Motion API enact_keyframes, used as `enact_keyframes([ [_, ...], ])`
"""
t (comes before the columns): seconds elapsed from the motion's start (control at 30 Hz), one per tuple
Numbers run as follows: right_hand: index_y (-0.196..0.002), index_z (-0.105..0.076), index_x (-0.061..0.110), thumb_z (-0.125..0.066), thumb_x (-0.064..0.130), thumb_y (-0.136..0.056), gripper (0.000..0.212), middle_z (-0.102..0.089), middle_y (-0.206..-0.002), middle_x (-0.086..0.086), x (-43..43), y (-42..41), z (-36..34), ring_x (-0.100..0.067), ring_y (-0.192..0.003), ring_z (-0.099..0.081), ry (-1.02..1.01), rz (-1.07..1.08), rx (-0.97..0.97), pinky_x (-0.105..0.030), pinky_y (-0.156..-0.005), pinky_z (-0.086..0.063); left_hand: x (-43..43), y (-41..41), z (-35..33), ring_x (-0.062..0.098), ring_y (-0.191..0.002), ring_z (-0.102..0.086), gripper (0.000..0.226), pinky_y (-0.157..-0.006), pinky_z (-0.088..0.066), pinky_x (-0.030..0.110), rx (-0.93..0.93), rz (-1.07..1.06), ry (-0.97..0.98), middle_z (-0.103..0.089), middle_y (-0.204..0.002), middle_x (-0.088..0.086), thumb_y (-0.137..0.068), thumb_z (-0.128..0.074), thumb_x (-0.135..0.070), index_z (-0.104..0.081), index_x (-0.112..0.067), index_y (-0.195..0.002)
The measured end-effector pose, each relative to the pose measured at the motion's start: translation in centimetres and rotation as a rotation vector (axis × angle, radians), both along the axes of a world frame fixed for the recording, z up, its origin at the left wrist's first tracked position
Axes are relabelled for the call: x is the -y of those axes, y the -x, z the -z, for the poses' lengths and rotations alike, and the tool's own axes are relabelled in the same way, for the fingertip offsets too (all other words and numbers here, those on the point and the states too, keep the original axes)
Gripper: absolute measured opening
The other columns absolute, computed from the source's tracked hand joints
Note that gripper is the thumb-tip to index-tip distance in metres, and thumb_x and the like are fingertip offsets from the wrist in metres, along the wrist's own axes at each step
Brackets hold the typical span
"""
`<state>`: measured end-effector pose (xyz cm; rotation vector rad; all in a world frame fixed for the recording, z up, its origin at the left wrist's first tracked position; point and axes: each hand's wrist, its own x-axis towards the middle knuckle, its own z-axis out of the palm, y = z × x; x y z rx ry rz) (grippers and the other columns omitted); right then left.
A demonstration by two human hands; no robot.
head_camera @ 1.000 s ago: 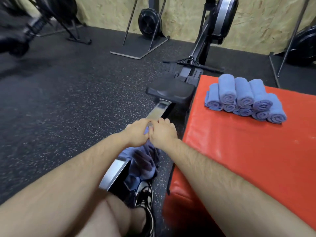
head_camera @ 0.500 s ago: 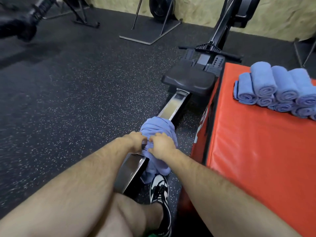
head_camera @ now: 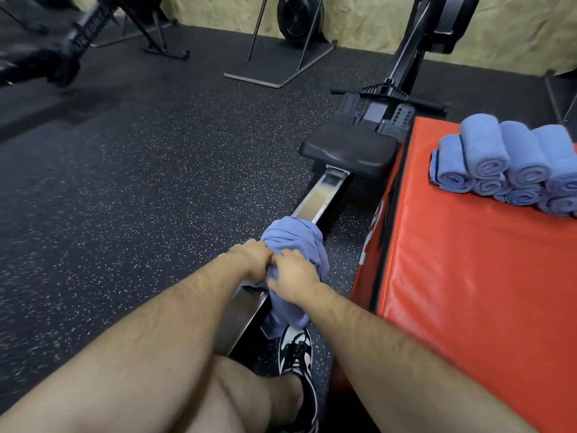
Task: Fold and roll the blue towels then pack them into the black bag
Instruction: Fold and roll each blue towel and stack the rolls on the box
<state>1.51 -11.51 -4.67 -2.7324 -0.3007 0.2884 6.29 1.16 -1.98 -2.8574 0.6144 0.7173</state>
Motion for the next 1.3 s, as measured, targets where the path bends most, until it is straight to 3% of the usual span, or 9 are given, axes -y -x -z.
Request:
enact_keyframes([
  [0.1, -0.108, -0.065, 0.016, -0.057, 0.026, -0.090, 0.022, -0.068, -0.106, -0.009, 0.9, -1.0, -2.2, -0.029, -0.106, -0.060, -0.099, 0.109, 0.039, -0.034, -0.083, -0.048, -0.5, -1.0, -1.3, 0.024, -0.095, -0.051, 0.020, -0.071, -0.041, 0.033, 0.025, -0.123, 0.263, -0.056, -0.097, 0.002, -0.082, -0.061, -0.028, -0.043, -0.033, -0.076],
  [0.27, -0.099, -0.054, 0.015, -0.054, 0.026, -0.090, 0.014, -0.064, -0.099, -0.009, 4.2, -2.7, -6.8, -0.031, -0.097, -0.057, -0.148, 0.104, 0.226, -0.035, -0.071, -0.040, -0.5, -2.2, -4.4, 0.021, -0.096, -0.053, 0.016, -0.081, -0.047, 0.037, 0.091, -0.166, 0.673, -0.066, -0.091, -0.003, -0.087, -0.067, -0.032, -0.054, -0.031, -0.096],
  [0.47, -0.096, -0.049, 0.023, -0.050, 0.028, -0.085, 0.013, -0.063, -0.092, -0.003, 8.8, -2.8, -11.6, -0.028, -0.088, -0.057, -0.146, 0.109, 0.328, -0.037, -0.069, -0.047, 0.7, -2.5, -7.5, 0.020, -0.081, -0.054, 0.017, -0.066, -0.042, 0.035, 0.159, -0.145, 0.737, -0.064, -0.085, 0.004, -0.087, -0.068, -0.037, -0.061, -0.021, -0.091],
  [0.6, -0.121, -0.046, 0.037, -0.057, 0.041, -0.083, 0.040, -0.065, -0.111, 0.007, 10.8, -1.6, -14.1, -0.025, -0.105, -0.056, -0.130, 0.001, 0.381, -0.038, -0.078, -0.049, 3.8, -1.1, -11.2, 0.020, -0.083, -0.051, 0.010, -0.073, -0.043, 0.038, 0.306, -0.052, 0.869, -0.062, -0.076, -0.006, -0.082, -0.054, -0.032, -0.061, -0.025, -0.083],
  [0.7, -0.121, -0.051, 0.037, -0.057, 0.034, -0.085, 0.037, -0.066, -0.112, 0.008, 12.4, -1.0, -15.9, -0.025, -0.107, -0.059, -0.160, 0.020, 0.484, -0.043, -0.084, -0.051, 6.3, 0.4, -14.1, 0.015, -0.096, -0.051, 0.016, -0.085, -0.040, 0.034, 0.389, -0.027, 0.936, -0.065, -0.085, -0.015, -0.082, -0.055, -0.035, -0.065, -0.029, -0.092],
  [0.83, -0.116, -0.057, 0.033, -0.049, 0.028, -0.088, 0.029, -0.068, -0.110, 0.006, 16.0, 0.8, -20.3, -0.021, -0.105, -0.061, -0.276, 0.074, 0.574, -0.041, -0.086, -0.050, 9.6, 2.3, -17.8, 0.008, -0.090, -0.064, 0.013, -0.080, -0.049, 0.022, 0.193, -0.047, 1.310, -0.072, -0.097, -0.007, -0.091, -0.070, -0.030, -0.068, -0.021, -0.100],
  [0.93, -0.114, -0.060, 0.029, -0.051, 0.035, -0.097, 0.020, -0.069, -0.107, 0.009, 19.6, 3.0, -23.7, -0.015, -0.102, -0.062, -0.395, 0.128, 0.560, -0.038, -0.087, -0.049, 12.8, 3.8, -19.8, 0.004, -0.076, -0.052, 0.023, -0.070, -0.042, 0.021, 0.021, -0.100, 1.466, -0.060, -0.080, -0.011, -0.103, -0.052, -0.031, -0.061, -0.017, -0.089],
  [1.17, -0.122, -0.061, 0.035, -0.055, 0.020, -0.091, 0.035, -0.053, -0.114, 0.009, 29.0, 8.4, -24.8, -0.014, -0.105, -0.050, -0.229, 0.255, 0.590, -0.033, -0.091, -0.045, 22.1, 7.0, -22.0, 0.016, -0.080, -0.054, 0.018, -0.075, -0.038, 0.037, -0.114, -0.079, 1.462, -0.069, -0.087, -0.002, -0.087, -0.070, -0.037, -0.069, -0.020, -0.092],
  [1.3, -0.112, -0.068, 0.028, -0.057, 0.015, -0.091, 0.027, -0.056, -0.086, 0.006, 32.6, 11.2, -23.6, -0.016, -0.087, -0.055, -0.383, 0.540, 0.599, -0.024, -0.073, -0.041, 27.5, 9.1, -22.1, 0.017, -0.074, -0.046, 0.015, -0.064, -0.032, 0.032, -0.146, -0.089, 1.452, -0.061, -0.081, 0.001, -0.090, -0.070, -0.033, -0.063, -0.020, -0.090],
])
